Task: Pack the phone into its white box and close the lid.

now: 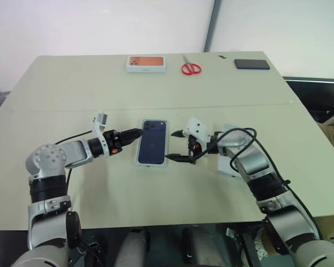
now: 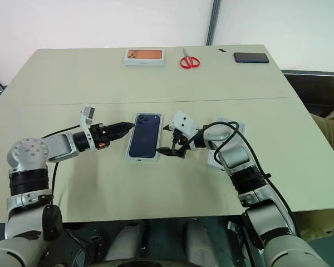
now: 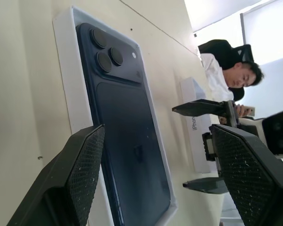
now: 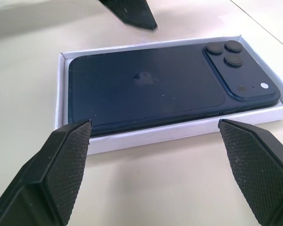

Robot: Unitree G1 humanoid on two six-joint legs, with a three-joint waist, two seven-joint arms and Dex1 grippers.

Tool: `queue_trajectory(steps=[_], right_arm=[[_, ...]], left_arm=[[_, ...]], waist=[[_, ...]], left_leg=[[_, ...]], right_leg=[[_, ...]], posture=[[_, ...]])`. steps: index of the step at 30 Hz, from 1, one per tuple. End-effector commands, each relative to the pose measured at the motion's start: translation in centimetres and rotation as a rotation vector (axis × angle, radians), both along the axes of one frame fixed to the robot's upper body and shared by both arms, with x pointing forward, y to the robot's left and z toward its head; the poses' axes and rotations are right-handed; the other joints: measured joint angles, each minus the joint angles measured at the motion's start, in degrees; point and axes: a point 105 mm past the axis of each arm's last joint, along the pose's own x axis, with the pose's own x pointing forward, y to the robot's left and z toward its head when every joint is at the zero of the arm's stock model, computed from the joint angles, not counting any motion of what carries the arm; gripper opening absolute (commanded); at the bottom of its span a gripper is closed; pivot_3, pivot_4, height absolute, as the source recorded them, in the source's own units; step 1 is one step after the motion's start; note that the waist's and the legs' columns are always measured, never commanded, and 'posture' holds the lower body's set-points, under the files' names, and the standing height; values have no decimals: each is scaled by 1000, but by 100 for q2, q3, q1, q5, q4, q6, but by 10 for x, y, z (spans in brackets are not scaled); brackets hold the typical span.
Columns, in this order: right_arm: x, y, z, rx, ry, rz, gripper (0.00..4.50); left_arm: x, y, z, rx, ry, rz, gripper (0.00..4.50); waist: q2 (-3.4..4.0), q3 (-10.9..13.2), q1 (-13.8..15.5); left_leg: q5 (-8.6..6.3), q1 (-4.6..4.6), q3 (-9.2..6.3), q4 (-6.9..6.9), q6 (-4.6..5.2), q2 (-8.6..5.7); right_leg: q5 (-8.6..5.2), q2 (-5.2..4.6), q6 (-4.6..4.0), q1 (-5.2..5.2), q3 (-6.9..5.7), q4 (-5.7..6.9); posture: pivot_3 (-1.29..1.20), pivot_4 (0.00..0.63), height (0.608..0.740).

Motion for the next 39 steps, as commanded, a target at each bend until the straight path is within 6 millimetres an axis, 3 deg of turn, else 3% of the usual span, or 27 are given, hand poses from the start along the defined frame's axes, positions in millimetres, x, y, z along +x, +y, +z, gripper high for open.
queue_trajectory(steps=[1,4,5,7,9,13,15,25,34,39], right_arm=[[7,5,21,43,-66,-4,4500],[8,7,22,52,-70,-2,4500],[8,8,22,56,-70,-5,4500],[11,7,20,51,-67,-22,3957],[13,6,20,50,-78,-36,3166],[22,2,19,40,-111,-90,1065],[25,1,19,53,-110,-103,35],[26,-3,-4,-84,-167,-83,35],[19,-6,-10,-112,-149,-55,35],[14,-23,-12,-139,-123,-63,35]], left_arm=[[-1,10,12,12,-73,24,3774],[0,15,10,49,-90,46,3774],[0,15,7,68,-100,49,3543],[1,17,3,96,-114,63,2936],[2,18,4,83,-122,77,1996],[8,25,-6,208,-163,129,10],[10,26,-17,309,-186,132,0],[13,1,-40,430,-233,38,0],[9,-37,-43,348,-231,-73,0],[4,-57,-43,322,-239,-127,0]], waist=[[0,0,-5],[0,0,5],[0,0,5],[0,0,7],[1,0,9],[1,0,8],[1,0,10],[1,0,3],[1,0,36],[1,0,39]], left_leg=[[0,0,0,0,0,0],[0,0,-1,-1,0,0],[0,0,-1,-1,0,0],[0,0,1,-1,0,0],[0,0,1,-1,-1,0],[0,0,0,-1,0,0],[0,0,2,-1,-1,0],[0,-1,5,-1,0,0],[1,-1,4,4,1,-1],[1,-1,3,9,1,-2]], right_leg=[[0,0,0,0,0,0],[0,0,0,-1,0,0],[0,0,0,-1,0,0],[0,-1,0,-1,1,0],[0,-1,-1,-1,1,0],[1,-1,-2,-1,1,1],[1,-1,-3,-1,2,1],[2,0,-3,-3,3,2],[2,0,-3,1,2,4],[2,-1,-3,5,1,4]], posture=[[0,150,740],[0,150,740],[0,150,740],[0,150,740],[0,150,740],[0,150,740],[0,150,740],[0,150,740],[0,150,740],[0,150,740]])
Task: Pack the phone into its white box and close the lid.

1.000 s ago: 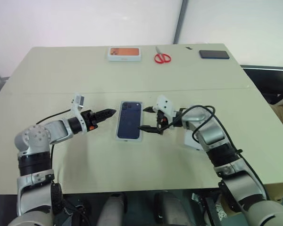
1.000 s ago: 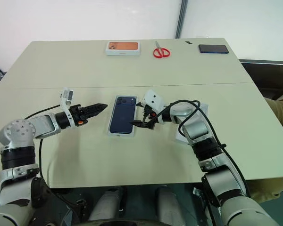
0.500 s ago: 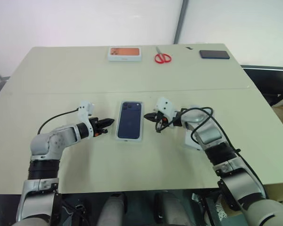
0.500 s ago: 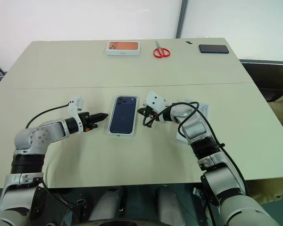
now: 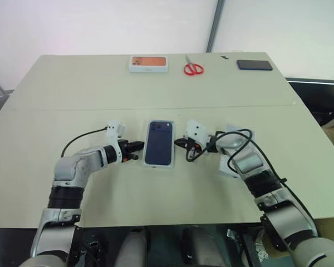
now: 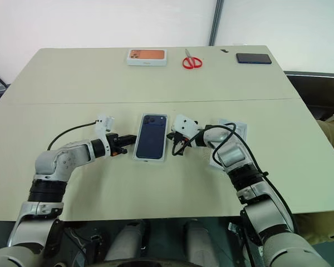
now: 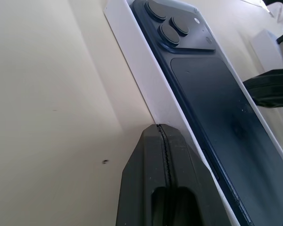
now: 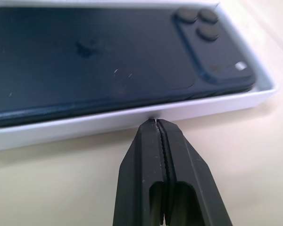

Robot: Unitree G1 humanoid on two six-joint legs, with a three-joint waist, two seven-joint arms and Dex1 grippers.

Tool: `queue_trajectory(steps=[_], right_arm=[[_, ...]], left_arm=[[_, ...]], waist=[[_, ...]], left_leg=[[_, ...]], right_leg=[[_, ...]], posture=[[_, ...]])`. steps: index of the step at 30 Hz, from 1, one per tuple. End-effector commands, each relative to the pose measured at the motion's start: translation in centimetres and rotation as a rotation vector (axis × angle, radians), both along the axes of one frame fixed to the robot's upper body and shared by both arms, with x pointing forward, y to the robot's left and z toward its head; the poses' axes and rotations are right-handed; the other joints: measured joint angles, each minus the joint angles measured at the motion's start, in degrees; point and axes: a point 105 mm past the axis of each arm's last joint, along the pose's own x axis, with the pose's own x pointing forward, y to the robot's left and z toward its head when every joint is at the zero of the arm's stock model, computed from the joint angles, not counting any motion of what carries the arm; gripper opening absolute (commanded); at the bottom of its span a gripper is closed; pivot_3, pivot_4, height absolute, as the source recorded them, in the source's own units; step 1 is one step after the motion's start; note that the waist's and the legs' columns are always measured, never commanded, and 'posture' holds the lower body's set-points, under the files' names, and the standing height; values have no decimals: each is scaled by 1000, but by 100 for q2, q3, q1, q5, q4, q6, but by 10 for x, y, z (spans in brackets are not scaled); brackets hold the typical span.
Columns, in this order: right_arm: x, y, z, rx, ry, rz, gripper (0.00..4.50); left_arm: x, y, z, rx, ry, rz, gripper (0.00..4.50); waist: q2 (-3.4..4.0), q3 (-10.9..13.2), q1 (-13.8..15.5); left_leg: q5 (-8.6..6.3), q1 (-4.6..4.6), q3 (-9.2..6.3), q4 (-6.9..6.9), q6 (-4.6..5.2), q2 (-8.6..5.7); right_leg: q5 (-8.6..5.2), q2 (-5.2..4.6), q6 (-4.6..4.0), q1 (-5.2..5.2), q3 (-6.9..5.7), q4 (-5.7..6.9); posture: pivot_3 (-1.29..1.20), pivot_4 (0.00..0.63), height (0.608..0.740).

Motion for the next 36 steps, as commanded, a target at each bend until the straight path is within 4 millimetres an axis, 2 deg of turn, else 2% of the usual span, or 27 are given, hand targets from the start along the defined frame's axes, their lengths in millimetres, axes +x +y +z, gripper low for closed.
queue_trajectory(steps=[1,9,15,19,24,36], right_arm=[[-6,-6,13,4,-26,25,35],[-18,-50,16,-43,13,-41,35],[-26,-73,14,-78,26,-81,35],[-30,-80,10,-87,40,-96,35],[-27,-87,12,-91,30,-126,35],[-19,-83,15,-87,16,-111,35]], left_arm=[[-6,-30,8,-35,-21,-108,0],[-10,-78,8,-65,-27,-244,0],[-12,-101,10,-96,-22,-312,0],[-9,-106,10,-96,-19,-311,0],[-11,-105,7,-87,-24,-322,0],[-6,-100,10,-86,-34,-303,0]], waist=[[0,0,5],[1,1,8],[1,1,9],[1,1,6],[1,1,1],[1,1,-1]], left_leg=[[0,0,0,1,0,0],[-5,-2,-3,32,9,-2],[-6,-3,-3,35,11,-2],[-7,-3,-3,40,13,-2],[-8,-2,-3,41,13,-1],[-8,-2,-3,46,14,-1]], right_leg=[[0,0,0,0,0,1],[1,0,2,16,-6,2],[0,1,3,17,-6,2],[0,1,4,19,-7,2],[0,2,4,20,-7,3],[0,2,4,22,-6,3]], posture=[[0,150,740],[0,150,740],[0,150,740],[0,150,740],[0,150,740],[0,150,740]])
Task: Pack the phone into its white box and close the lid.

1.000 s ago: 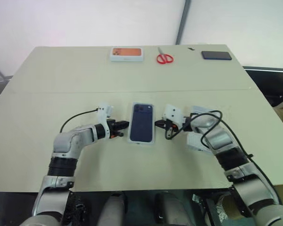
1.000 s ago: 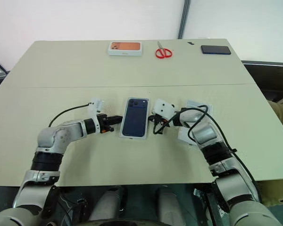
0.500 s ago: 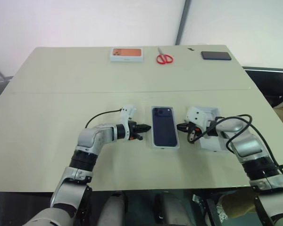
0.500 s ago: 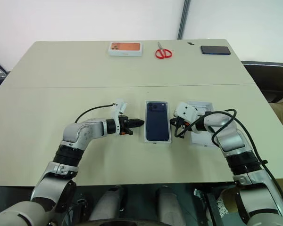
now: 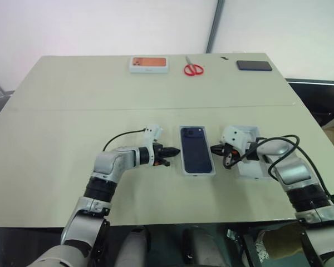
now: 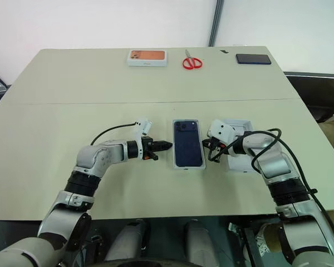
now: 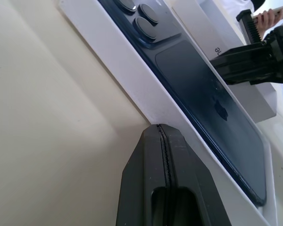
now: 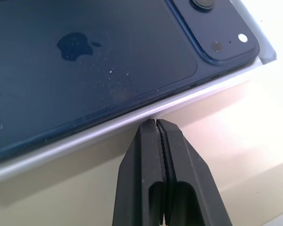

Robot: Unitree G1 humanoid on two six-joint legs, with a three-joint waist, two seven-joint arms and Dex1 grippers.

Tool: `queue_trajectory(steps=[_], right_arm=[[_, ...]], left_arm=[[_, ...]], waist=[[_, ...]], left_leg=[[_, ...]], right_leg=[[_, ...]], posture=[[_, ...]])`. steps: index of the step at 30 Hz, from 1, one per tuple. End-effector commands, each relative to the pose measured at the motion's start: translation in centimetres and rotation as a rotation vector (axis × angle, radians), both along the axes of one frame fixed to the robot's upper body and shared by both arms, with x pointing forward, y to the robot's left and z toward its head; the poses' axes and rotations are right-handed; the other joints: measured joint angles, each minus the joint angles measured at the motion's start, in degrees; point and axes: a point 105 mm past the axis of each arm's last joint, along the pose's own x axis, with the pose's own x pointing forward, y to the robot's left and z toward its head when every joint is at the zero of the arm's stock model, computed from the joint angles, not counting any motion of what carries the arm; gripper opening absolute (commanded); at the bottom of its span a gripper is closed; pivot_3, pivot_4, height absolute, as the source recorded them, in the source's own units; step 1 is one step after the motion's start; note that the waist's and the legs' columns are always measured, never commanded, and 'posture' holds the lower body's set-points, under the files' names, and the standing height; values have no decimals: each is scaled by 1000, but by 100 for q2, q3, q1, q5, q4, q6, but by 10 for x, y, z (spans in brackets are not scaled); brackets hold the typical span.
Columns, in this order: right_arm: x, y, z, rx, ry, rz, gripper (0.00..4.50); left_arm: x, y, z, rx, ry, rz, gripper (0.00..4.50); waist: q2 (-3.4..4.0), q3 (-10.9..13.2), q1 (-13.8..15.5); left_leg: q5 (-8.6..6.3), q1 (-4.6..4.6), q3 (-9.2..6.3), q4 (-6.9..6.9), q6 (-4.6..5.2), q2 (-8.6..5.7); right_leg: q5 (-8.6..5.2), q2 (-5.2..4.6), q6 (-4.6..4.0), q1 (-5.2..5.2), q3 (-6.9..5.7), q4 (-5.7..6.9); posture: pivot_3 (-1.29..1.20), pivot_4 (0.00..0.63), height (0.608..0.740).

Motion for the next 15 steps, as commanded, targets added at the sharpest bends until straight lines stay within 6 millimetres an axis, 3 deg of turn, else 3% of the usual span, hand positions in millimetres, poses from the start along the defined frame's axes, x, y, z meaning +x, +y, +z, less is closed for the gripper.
queue_trajectory(steps=[1,15], right_arm=[[2,9,11,15,-38,40,35],[-9,-10,6,-28,-13,6,35]], left_arm=[[3,-5,16,-35,-50,-27,0],[27,36,24,-11,-100,77,0]], waist=[[0,0,0],[0,0,7]], left_leg=[[0,0,0,0,0,0],[-1,0,0,5,2,0]], right_leg=[[0,0,0,0,0,0],[0,1,1,3,-1,1]], posture=[[0,150,740],[0,150,740]])
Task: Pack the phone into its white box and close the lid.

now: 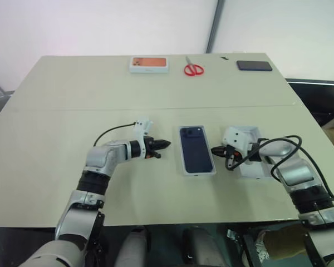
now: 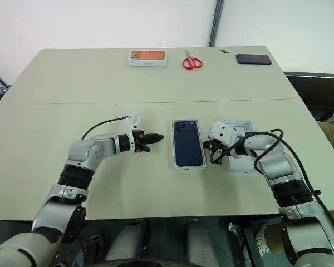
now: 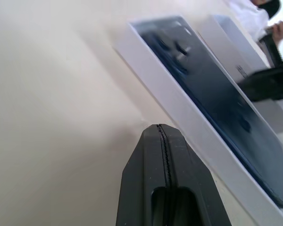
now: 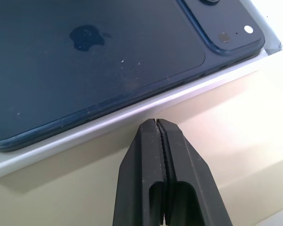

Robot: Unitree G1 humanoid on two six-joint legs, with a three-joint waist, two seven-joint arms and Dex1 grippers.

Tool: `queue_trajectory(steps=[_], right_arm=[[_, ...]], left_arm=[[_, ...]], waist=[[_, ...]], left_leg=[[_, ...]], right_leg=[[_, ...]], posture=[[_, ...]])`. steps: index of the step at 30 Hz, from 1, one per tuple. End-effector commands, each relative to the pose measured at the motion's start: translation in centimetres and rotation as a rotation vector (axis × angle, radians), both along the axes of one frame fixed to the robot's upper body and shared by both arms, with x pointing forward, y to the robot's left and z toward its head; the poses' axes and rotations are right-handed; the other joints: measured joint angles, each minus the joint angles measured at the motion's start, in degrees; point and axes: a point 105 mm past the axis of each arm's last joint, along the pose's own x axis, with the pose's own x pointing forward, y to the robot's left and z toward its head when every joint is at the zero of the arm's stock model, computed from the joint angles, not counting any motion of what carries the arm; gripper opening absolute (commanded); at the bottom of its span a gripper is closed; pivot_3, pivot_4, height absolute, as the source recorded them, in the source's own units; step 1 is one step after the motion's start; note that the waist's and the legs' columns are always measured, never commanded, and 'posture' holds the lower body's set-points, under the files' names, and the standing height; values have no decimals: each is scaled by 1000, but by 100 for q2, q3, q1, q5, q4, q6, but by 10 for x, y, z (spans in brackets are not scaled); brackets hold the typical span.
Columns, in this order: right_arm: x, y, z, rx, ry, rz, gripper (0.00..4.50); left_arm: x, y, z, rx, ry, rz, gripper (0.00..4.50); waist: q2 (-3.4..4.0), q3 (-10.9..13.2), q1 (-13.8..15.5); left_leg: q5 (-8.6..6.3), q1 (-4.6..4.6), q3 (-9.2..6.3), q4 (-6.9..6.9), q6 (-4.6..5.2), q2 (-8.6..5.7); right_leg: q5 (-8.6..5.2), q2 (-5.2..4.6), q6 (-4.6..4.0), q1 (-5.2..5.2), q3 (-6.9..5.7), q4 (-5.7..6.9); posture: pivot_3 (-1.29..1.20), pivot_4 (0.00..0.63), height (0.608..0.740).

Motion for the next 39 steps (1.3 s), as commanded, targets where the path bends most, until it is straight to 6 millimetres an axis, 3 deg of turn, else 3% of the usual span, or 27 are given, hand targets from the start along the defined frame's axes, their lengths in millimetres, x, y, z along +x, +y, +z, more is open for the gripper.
queue_trajectory(steps=[1,9,14,15,18,24,25,28,33,39], right_arm=[[-2,-5,6,-6,-18,-7,35],[-15,-23,9,-5,1,-44,35],[-7,-18,23,115,-21,-101,35],[-6,-19,26,148,-12,-122,6],[-5,-21,35,233,4,-160,844],[-4,-29,39,240,-20,-238,3805],[-6,-31,38,217,-18,-244,4283],[-3,-45,37,120,-77,-317,4283],[-19,-33,39,153,5,-364,4283],[-37,-41,35,132,85,-564,4283]], left_arm=[[2,0,12,-29,-55,-9,0],[5,21,26,-42,-149,56,0],[-5,38,37,-60,-203,38,0],[-9,40,40,-76,-210,27,252],[-19,50,56,-115,-280,4,1270],[-47,99,63,-14,-453,-25,4169],[-53,106,65,-7,-469,-31,4178],[-64,115,68,22,-531,-51,4178],[-77,114,62,47,-587,-112,4178],[-80,112,60,27,-592,-146,4178]], waist=[[0,0,6],[0,0,0],[2,1,-28],[2,1,-28],[4,2,-11],[10,5,-28],[11,5,-18],[14,7,13],[15,8,13],[15,8,7]], left_leg=[[0,0,0,3,1,0],[-2,0,-1,8,4,0],[-3,2,0,6,4,3],[-3,2,0,7,4,4],[-3,1,-1,7,4,5],[-4,4,8,-1,7,7],[-4,3,7,-1,7,7],[-7,1,9,0,11,11],[-10,-3,8,6,16,13],[-12,-3,12,4,20,35]], right_leg=[[0,0,0,1,0,0],[0,-1,0,5,0,0],[0,1,0,4,1,1],[0,2,0,4,2,2],[0,1,0,4,2,2],[-1,0,-2,0,11,0],[-1,1,-3,-1,9,0],[-2,-3,-6,-2,10,-3],[-11,-9,-21,4,9,-10],[-10,0,-20,0,9,-10]], posture=[[0,150,740],[0,150,740],[0,150,740],[0,150,740],[0,150,740],[0,150,740],[0,150,740],[0,150,740],[0,150,740],[0,150,740]])
